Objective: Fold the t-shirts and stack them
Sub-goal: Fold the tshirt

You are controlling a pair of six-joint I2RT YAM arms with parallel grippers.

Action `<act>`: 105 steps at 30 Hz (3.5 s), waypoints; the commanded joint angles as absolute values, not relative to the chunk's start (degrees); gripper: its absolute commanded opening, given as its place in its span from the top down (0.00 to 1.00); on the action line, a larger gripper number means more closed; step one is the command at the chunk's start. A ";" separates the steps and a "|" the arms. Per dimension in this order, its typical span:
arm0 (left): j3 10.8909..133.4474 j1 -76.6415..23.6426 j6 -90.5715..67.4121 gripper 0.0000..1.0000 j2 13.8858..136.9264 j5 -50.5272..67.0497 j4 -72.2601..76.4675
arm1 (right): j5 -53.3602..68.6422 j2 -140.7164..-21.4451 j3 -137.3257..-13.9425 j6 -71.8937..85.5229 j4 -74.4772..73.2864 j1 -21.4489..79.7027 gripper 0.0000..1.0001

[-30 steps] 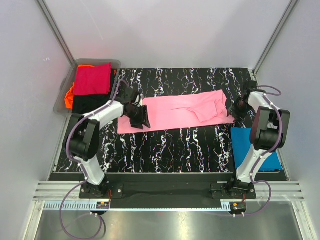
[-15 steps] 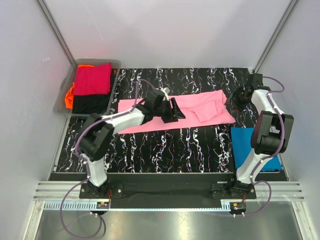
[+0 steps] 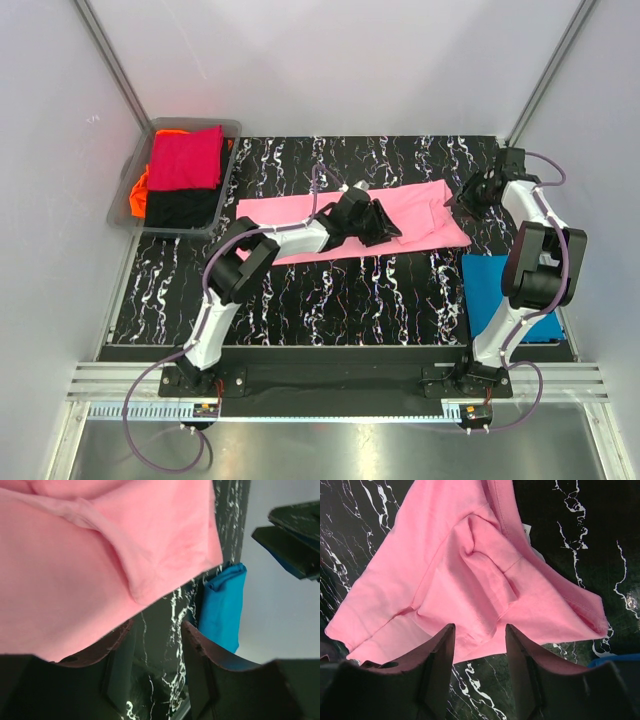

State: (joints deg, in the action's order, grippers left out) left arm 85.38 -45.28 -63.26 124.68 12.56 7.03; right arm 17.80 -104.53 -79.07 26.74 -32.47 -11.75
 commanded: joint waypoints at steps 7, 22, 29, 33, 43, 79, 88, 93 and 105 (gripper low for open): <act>87.27 -45.17 -66.36 0.59 128.05 10.11 14.86 | 21.00 -105.29 -78.14 26.54 -29.36 -11.95 0.55; 92.45 -46.05 -67.76 0.60 132.89 11.07 14.50 | 22.50 -109.24 -78.75 26.54 -28.39 -11.95 0.67; 93.08 -46.14 -69.87 0.63 134.47 12.13 14.59 | 21.97 -110.65 -78.66 26.89 -28.30 -11.95 0.65; 92.99 -46.05 -70.22 0.69 134.38 12.83 15.03 | 21.01 -111.09 -78.22 26.46 -28.30 -11.95 0.62; 93.87 -44.91 -70.31 0.86 133.42 14.15 14.24 | 18.46 -113.29 -80.42 25.31 -28.91 -11.95 0.61; 93.52 -40.70 -71.36 0.93 130.52 17.84 12.30 | 20.03 -110.83 -84.54 27.77 -30.06 -11.95 1.00; 95.97 -38.76 -73.91 0.93 132.10 19.51 14.15 | 23.64 -113.38 -90.78 31.37 -29.44 -11.95 1.00; 97.03 -38.76 -75.23 0.93 133.07 20.48 14.41 | 25.40 -115.57 -94.04 33.22 -29.36 -11.95 1.00; 94.66 -38.06 -76.90 0.92 131.75 23.02 13.45 | 24.35 -113.12 -88.78 31.91 -29.44 -11.95 1.00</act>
State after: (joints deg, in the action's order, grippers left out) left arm 94.59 -38.50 -75.79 134.26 20.64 11.99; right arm 23.70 -114.91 -90.50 32.82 -29.69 -11.75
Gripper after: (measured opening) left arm 0.079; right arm 0.012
